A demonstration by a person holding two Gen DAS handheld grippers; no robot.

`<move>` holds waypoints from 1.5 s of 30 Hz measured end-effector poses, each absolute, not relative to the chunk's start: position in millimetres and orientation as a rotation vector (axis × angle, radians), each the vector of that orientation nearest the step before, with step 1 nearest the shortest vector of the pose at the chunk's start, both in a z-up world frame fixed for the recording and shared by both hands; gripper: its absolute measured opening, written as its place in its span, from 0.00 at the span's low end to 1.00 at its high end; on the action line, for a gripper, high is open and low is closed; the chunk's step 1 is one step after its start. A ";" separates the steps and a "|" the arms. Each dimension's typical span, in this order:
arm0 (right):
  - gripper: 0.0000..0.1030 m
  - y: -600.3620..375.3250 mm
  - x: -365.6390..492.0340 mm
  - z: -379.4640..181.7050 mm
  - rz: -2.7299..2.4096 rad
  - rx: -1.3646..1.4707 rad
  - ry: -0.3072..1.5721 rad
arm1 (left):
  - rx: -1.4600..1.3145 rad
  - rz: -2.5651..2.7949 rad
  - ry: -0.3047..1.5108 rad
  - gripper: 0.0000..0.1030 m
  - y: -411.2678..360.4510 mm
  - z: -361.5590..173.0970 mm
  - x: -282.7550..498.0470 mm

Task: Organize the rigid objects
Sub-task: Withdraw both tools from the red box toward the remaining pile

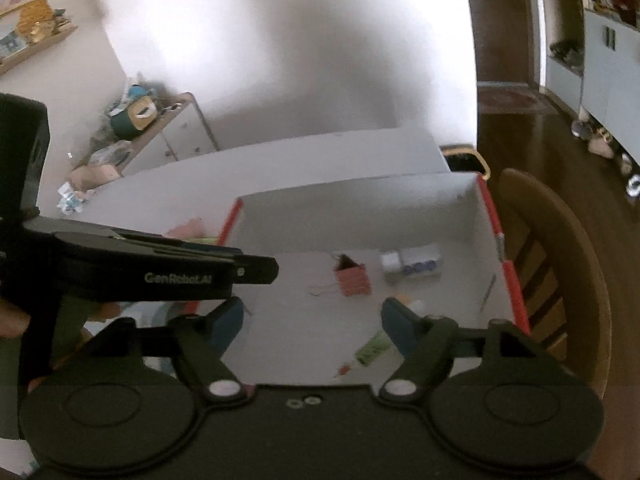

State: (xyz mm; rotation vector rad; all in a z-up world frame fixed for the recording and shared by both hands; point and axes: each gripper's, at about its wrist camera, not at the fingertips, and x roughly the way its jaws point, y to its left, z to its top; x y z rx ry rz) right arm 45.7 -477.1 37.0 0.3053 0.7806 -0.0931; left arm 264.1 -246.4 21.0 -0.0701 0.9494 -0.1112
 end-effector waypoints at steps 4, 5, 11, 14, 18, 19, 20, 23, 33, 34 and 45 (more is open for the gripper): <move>0.79 -455.6 44.8 43.3 -0.075 0.284 0.762 | -0.050 -0.121 0.903 0.30 -236.3 31.8 243.0; 0.80 -450.1 44.7 43.5 -0.073 0.283 0.759 | -0.046 -0.123 0.894 0.36 -233.4 33.3 238.9; 0.84 -419.7 45.5 46.1 -0.063 0.298 0.745 | -0.057 -0.141 0.837 0.62 -207.3 42.3 213.5; 0.91 -403.9 45.6 46.3 -0.067 0.312 0.736 | -0.079 -0.144 0.822 0.68 -186.6 45.8 201.4; 0.98 -383.4 47.9 45.7 -0.075 0.324 0.713 | -0.086 -0.133 0.796 0.76 -156.2 49.6 188.4; 0.98 -377.8 49.8 45.5 -0.079 0.324 0.709 | -0.085 -0.131 0.790 0.77 -148.7 49.9 185.2; 0.99 -372.6 51.6 45.0 -0.082 0.325 0.709 | -0.080 -0.130 0.785 0.78 -142.1 49.7 182.5; 0.99 -357.1 59.5 42.7 -0.089 0.327 0.711 | -0.062 -0.130 0.777 0.78 -120.9 47.3 176.0; 1.00 -310.0 92.6 27.4 -0.142 0.364 0.746 | -0.048 -0.068 0.759 0.81 -44.9 22.0 165.9; 1.00 -305.2 97.0 25.7 -0.150 0.369 0.752 | -0.051 -0.065 0.760 0.81 -38.3 19.0 166.9; 1.00 -285.7 156.1 -1.8 -0.303 0.418 0.827 | 0.000 -0.045 0.777 0.81 15.6 -35.7 190.2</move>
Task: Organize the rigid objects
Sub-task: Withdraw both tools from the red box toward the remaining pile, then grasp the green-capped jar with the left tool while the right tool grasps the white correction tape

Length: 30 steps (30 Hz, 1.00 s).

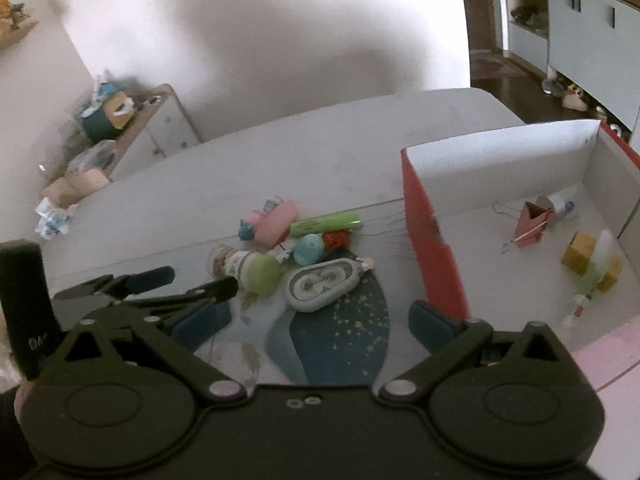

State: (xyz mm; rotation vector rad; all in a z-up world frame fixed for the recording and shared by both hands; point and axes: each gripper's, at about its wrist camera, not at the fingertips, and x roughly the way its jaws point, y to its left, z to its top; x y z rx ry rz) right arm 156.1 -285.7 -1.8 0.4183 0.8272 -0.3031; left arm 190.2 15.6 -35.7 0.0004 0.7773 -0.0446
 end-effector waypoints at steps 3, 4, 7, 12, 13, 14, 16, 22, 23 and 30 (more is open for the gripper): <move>1.00 -278.3 175.8 -12.1 -0.323 0.384 0.853 | -0.002 -0.040 0.780 0.81 26.8 -45.4 197.4; 1.00 -278.0 182.3 -16.2 -0.338 0.381 0.861 | 0.002 -0.039 0.779 0.81 28.5 -48.4 199.2; 1.00 -282.9 199.8 -29.8 -0.386 0.408 0.885 | 0.016 -0.042 0.784 0.81 31.2 -56.9 204.2; 0.99 -290.6 225.4 -52.4 -0.463 0.424 0.928 | 0.053 -0.062 0.781 0.81 31.8 -68.7 210.3; 0.99 -291.9 229.9 -57.0 -0.474 0.427 0.934 | 0.060 -0.063 0.777 0.81 31.5 -70.3 211.4; 0.99 -293.6 235.1 -61.0 -0.479 0.429 0.942 | 0.068 -0.061 0.775 0.81 31.3 -72.0 212.7; 0.99 -294.8 244.4 -67.4 -0.497 0.433 0.958 | 0.081 -0.057 0.780 0.81 30.6 -75.4 216.9; 0.99 -300.8 261.2 -82.2 -0.543 0.448 0.986 | 0.085 -0.085 0.787 0.82 27.0 -84.1 223.0; 0.99 -300.6 264.9 -83.6 -0.543 0.449 0.993 | 0.088 -0.087 0.784 0.82 26.0 -85.0 223.6; 0.99 -298.9 276.8 -93.9 -0.582 0.418 1.027 | 0.086 -0.093 0.795 0.82 24.2 -92.6 232.3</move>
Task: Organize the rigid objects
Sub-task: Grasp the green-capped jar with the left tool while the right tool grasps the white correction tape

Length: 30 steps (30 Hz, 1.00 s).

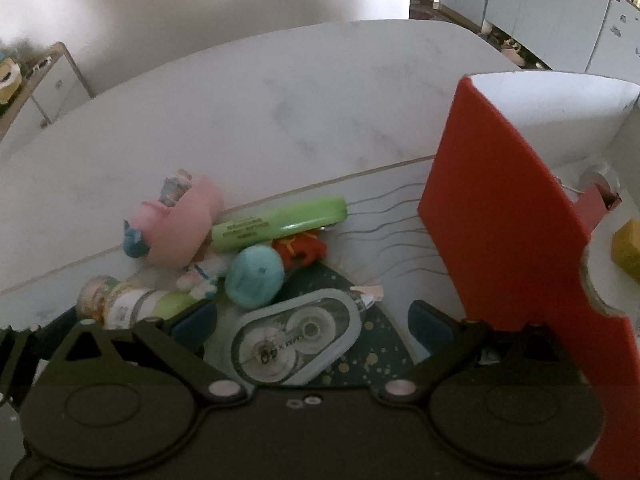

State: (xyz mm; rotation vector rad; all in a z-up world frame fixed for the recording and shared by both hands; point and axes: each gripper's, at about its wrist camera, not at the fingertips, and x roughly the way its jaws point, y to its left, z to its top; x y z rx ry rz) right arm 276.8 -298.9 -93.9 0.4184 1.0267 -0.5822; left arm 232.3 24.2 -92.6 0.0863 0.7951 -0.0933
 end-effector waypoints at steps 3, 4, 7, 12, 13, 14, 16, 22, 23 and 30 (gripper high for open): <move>0.98 -295.6 281.3 -98.2 -0.590 0.395 1.047 | 0.085 -0.095 0.797 0.82 25.1 -95.5 234.4; 0.98 -295.4 282.0 -99.7 -0.594 0.388 1.054 | 0.082 -0.095 0.798 0.81 25.4 -96.4 234.9; 0.97 -295.9 281.5 -102.2 -0.597 0.391 1.056 | 0.081 -0.097 0.801 0.81 24.9 -98.5 235.9; 0.92 -294.2 279.5 -103.7 -0.621 0.354 1.085 | 0.083 -0.100 0.801 0.81 27.6 -98.2 238.7; 0.92 -293.9 278.6 -103.5 -0.622 0.351 1.084 | 0.083 -0.100 0.797 0.81 28.0 -98.0 239.2; 0.91 -293.8 278.5 -103.7 -0.622 0.349 1.085 | 0.084 -0.098 0.794 0.82 28.6 -98.4 240.2; 0.87 -292.3 278.3 -102.6 -0.622 0.351 1.086 | 0.085 -0.101 0.800 0.82 29.6 -100.3 241.0; 0.71 -297.8 275.8 -102.4 -0.597 0.357 1.070 | 0.091 -0.107 0.800 0.81 26.5 -99.9 237.4; 0.70 -298.3 273.0 -101.8 -0.590 0.363 1.064 | 0.091 -0.110 0.800 0.81 26.9 -99.4 236.3; 0.39 -301.1 251.2 -96.7 -0.531 0.374 1.010 | 0.094 -0.115 0.792 0.81 32.1 -99.5 234.3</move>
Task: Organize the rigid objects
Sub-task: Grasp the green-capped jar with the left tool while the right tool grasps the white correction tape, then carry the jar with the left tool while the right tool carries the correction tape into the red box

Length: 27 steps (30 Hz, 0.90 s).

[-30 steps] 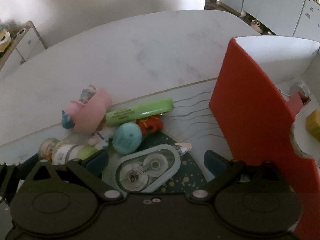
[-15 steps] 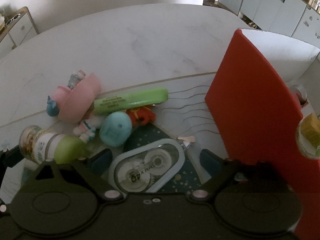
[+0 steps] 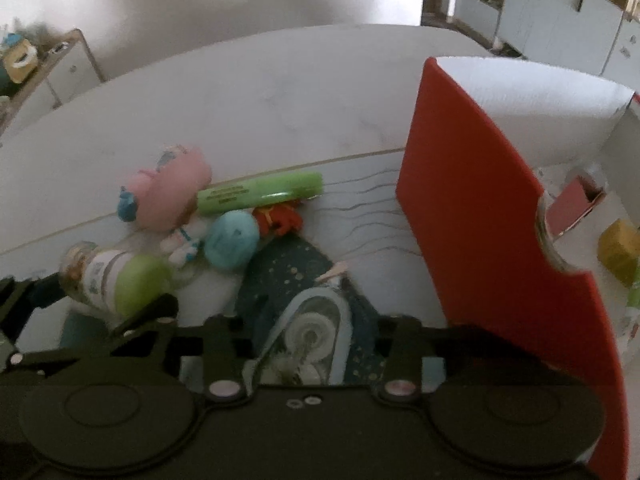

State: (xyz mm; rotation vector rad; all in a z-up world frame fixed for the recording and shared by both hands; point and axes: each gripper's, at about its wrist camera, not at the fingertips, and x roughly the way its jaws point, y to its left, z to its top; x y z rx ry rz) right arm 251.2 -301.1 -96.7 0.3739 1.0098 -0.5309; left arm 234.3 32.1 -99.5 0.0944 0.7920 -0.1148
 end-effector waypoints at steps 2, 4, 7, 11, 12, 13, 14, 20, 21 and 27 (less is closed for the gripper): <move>0.39 -300.6 246.1 -96.4 -0.517 0.367 1.009 | 0.089 -0.112 0.790 0.81 31.4 -99.3 233.3; 0.38 -301.7 239.5 -96.6 -0.497 0.380 1.002 | 0.088 -0.110 0.792 0.81 30.7 -99.2 230.8; 0.37 -296.0 227.6 -94.6 -0.457 0.375 0.997 | 0.081 -0.108 0.797 0.81 30.8 -97.8 225.6; 0.37 -288.5 211.3 -93.7 -0.408 0.365 1.001 | 0.064 -0.112 0.808 0.81 30.4 -96.5 215.6; 0.37 -286.6 207.5 -92.5 -0.398 0.361 0.999 | 0.062 -0.114 0.810 0.81 30.0 -96.2 212.1; 0.37 -285.4 204.8 -90.1 -0.390 0.355 0.995 | 0.060 -0.115 0.811 0.81 29.8 -95.7 208.2; 0.37 -283.3 200.9 -87.2 -0.380 0.352 0.989 | 0.059 -0.117 0.812 0.80 29.0 -94.8 204.7; 0.36 -272.8 175.0 -62.1 -0.316 0.352 0.948 | 0.057 -0.139 0.809 0.80 23.1 -83.5 183.2; 0.36 -271.6 171.6 -57.9 -0.305 0.355 0.940 | 0.054 -0.148 0.806 0.80 22.0 -80.1 178.9; 0.35 -267.5 149.8 -32.9 -0.266 0.360 0.889 | 0.061 -0.180 0.802 0.80 13.1 -61.7 160.8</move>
